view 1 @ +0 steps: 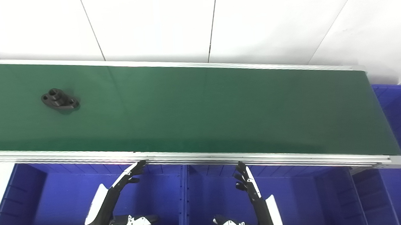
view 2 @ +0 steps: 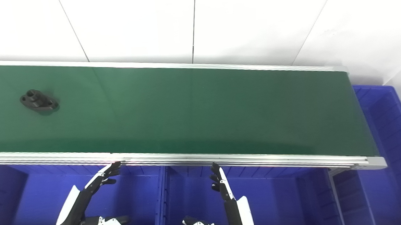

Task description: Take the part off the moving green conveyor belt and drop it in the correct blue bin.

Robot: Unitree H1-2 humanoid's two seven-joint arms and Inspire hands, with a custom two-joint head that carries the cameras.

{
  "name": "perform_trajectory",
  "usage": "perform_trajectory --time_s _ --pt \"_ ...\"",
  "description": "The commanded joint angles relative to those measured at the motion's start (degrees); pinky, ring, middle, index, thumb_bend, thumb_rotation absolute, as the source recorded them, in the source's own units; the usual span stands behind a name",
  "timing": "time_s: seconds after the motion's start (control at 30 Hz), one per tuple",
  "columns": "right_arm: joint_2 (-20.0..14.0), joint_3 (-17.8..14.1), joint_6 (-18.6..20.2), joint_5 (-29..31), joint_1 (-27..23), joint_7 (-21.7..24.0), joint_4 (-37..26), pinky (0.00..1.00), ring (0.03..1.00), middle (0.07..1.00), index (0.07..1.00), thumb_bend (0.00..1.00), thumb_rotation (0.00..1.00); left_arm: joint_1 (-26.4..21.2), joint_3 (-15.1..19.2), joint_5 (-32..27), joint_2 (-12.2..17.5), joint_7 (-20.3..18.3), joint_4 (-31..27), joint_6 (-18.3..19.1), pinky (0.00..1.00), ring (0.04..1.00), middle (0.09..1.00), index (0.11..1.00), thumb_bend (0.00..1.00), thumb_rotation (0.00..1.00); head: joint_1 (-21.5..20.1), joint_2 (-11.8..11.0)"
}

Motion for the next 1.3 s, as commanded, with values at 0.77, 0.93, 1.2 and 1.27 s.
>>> perform_trajectory --time_s 0.77,0.93,1.2,1.27 --pt "-3.5 2.9 -3.2 2.3 -1.0 -3.8 0.9 0.84 0.904 0.966 0.998 0.73 0.53 -0.4 -1.2 2.8 -0.8 2.7 0.9 -1.9 0.73 0.812 0.86 0.865 0.95 0.45 12.2 -5.6" --pt "-4.7 3.7 -3.2 3.1 -1.4 -4.7 1.4 0.87 0.923 0.971 1.0 0.72 0.52 0.0 -1.1 2.3 -1.8 2.7 1.5 -1.9 0.66 0.765 0.828 0.828 0.96 0.46 15.4 -7.7" --pt "-5.5 4.7 -3.2 4.1 -2.1 -5.9 2.8 0.92 0.942 0.978 1.0 0.72 0.51 -0.2 -1.0 1.5 -2.6 1.5 2.5 -1.9 0.64 0.754 0.821 0.795 0.96 0.44 16.1 -9.9" --pt "-5.7 5.1 -3.2 4.3 -2.2 -6.3 3.1 0.91 0.938 0.974 1.0 0.71 0.49 -0.8 -1.8 2.3 -2.4 2.5 3.1 -1.9 0.64 0.755 0.824 0.798 0.95 0.44 16.0 -10.3"
